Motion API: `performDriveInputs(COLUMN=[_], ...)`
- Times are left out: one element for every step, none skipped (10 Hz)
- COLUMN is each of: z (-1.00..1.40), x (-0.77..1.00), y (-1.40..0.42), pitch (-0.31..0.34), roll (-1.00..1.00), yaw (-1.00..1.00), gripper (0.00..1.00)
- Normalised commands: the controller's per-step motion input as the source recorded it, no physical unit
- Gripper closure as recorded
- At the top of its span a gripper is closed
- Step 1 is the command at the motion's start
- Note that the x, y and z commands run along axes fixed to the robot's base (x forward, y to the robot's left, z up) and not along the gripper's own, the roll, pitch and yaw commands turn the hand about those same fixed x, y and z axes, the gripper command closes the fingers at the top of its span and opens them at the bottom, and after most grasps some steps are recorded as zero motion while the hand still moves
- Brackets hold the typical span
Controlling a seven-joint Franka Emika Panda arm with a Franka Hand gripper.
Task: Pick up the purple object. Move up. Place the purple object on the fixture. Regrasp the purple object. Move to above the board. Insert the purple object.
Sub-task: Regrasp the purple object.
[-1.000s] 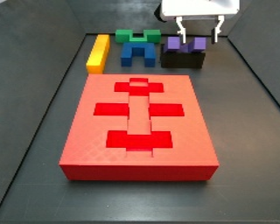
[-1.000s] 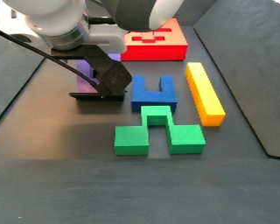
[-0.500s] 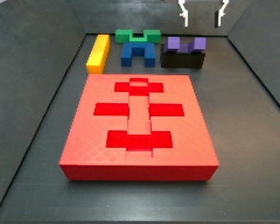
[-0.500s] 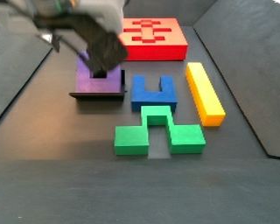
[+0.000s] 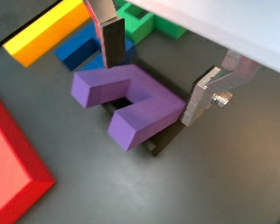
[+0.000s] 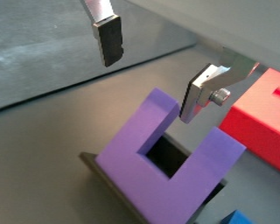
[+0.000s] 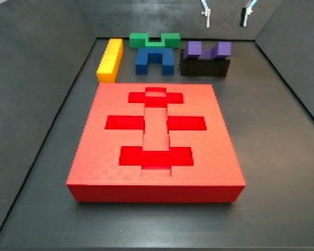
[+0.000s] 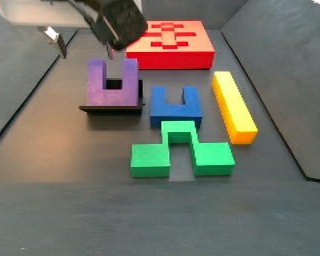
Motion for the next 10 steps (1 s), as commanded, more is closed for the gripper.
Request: performDriveInputs(z=[0.03, 0.03, 0.03, 0.03, 0.04, 0.05, 0.05, 0.05, 0.05, 0.05], x=[0.0, 0.0, 0.0, 0.0, 0.0, 0.0, 0.05, 0.09, 0.14, 0.14], y=[-0.1, -0.12, -0.13, -0.14, -0.17, -0.24, -0.26, -0.27, -0.28, -0.29], pitch=[-0.086, -0.08, -0.077, -0.071, -0.066, -0.054, -0.034, 0.0, 0.0, 0.0], roll=[1.0, 1.0, 1.0, 1.0, 1.0, 1.0, 1.0, 1.0, 1.0, 1.0], yaw=[0.1, 0.11, 0.11, 0.12, 0.11, 0.03, 0.0, 0.0, 0.0, 0.0], gripper=[0.0, 0.0, 0.0, 0.0, 0.0, 0.0, 0.0, 0.0, 0.0, 0.0])
